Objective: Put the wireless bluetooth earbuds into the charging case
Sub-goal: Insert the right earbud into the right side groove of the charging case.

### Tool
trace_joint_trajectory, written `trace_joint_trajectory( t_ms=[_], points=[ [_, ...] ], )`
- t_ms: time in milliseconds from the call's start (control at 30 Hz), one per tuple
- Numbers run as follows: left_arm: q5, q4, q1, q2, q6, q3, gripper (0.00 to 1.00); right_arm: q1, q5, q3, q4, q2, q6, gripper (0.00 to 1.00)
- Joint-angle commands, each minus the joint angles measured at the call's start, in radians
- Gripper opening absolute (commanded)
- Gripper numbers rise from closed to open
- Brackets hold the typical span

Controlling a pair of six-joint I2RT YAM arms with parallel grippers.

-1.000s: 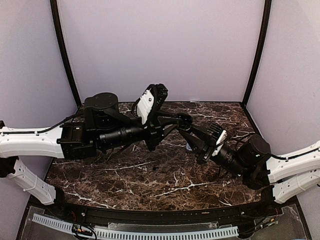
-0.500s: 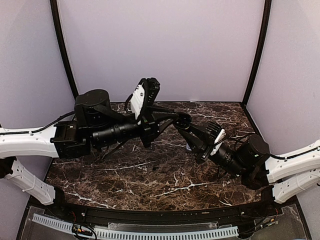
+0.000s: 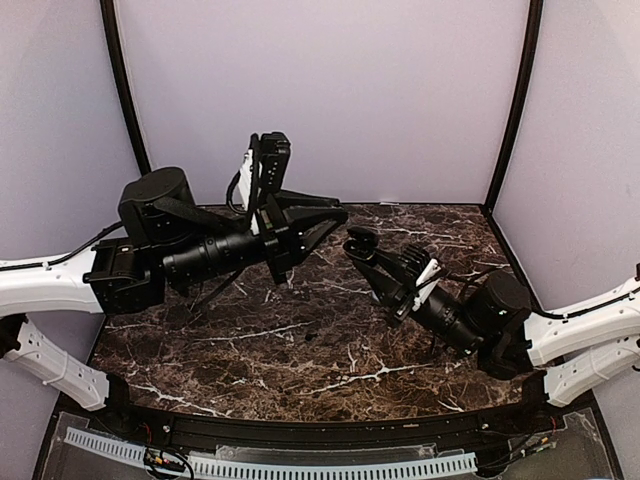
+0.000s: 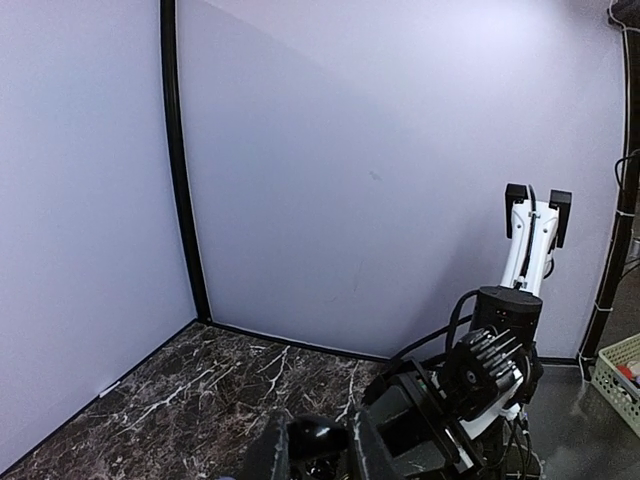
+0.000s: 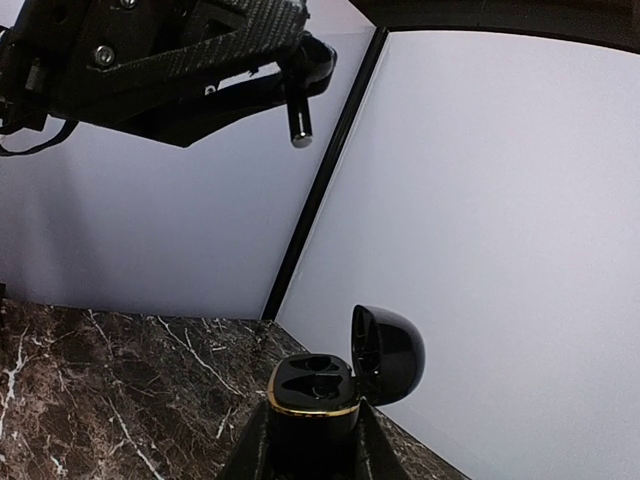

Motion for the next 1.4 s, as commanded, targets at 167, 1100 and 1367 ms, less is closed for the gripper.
trace_joint_trajectory(
  t_ms=[167,1100,1367],
  points=[
    [0.156,0.060,0.003,0.030,-0.036,-0.003,0.04,-0.002,-0.031,0.033,0.073,0.006,-0.008,0.00],
    [0.136,0.062,0.003,0.072,-0.061,-0.030,0.03,-0.002,-0.102,0.040,0.055,-0.025,0.019,0.00],
    [0.099,0.054,0.003,0.069,-0.053,-0.039,0.02,-0.001,-0.117,0.039,0.050,-0.031,0.019,0.00]
  ],
)
